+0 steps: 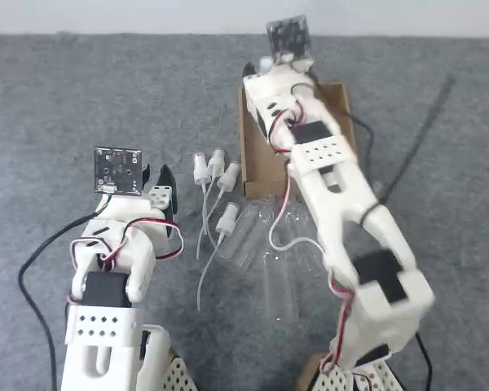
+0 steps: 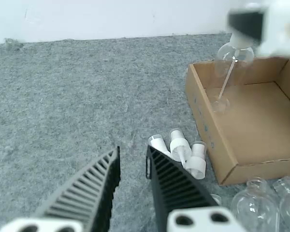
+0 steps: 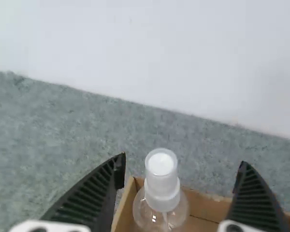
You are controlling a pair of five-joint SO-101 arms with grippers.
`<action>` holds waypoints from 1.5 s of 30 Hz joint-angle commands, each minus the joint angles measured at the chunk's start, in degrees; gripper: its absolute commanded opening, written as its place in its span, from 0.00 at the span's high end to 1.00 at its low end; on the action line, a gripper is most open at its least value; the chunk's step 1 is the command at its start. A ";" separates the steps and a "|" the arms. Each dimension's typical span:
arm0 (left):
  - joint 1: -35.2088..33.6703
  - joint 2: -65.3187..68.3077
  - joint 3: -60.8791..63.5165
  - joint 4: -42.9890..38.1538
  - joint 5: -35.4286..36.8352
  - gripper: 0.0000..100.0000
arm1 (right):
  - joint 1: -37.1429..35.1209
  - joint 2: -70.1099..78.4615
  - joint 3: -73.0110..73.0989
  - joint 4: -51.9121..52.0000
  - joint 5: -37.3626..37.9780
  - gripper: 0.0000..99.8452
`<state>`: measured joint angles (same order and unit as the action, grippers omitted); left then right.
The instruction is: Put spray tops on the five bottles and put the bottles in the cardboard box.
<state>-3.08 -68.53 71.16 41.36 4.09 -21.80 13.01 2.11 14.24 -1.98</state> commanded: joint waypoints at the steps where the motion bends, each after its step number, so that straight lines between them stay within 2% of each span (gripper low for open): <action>1: -0.18 -0.88 -0.48 -1.41 0.26 0.92 | -0.75 -16.48 -4.04 15.43 0.44 0.70; 10: -0.18 -0.88 -0.48 -1.41 0.26 0.92 | 0.04 -31.25 -4.04 56.92 0.44 0.70; 13: -0.18 -0.88 -0.40 -1.41 0.26 0.92 | 3.65 -34.07 -4.04 68.88 0.70 0.70; 16: -0.18 -0.88 -0.40 -1.41 0.26 0.92 | 10.86 -34.95 -3.87 73.71 0.35 0.70; 18: -0.18 -0.88 -0.40 -1.41 0.26 0.92 | 15.60 -33.80 -2.37 74.42 -1.49 0.70; 20: -0.18 -0.88 -0.40 -1.41 0.26 0.92 | 18.59 -31.87 1.41 71.87 -9.14 0.70; 23: -0.18 -0.88 -0.40 -1.41 0.26 0.92 | 19.38 -27.65 9.23 63.52 -18.29 0.70; 27: -0.18 -0.88 -0.40 -1.32 0.26 0.92 | 19.30 -21.93 16.09 53.49 -23.21 0.70; 41: -0.18 -0.88 -0.40 -1.41 0.26 0.92 | 19.65 -7.60 17.05 48.75 -24.26 0.70; 45: -0.18 -0.88 -0.40 -1.41 0.26 0.92 | 20.26 -6.02 17.05 49.01 -23.91 0.78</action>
<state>-3.08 -68.53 71.16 41.36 4.09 -2.73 7.12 19.60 63.65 -25.71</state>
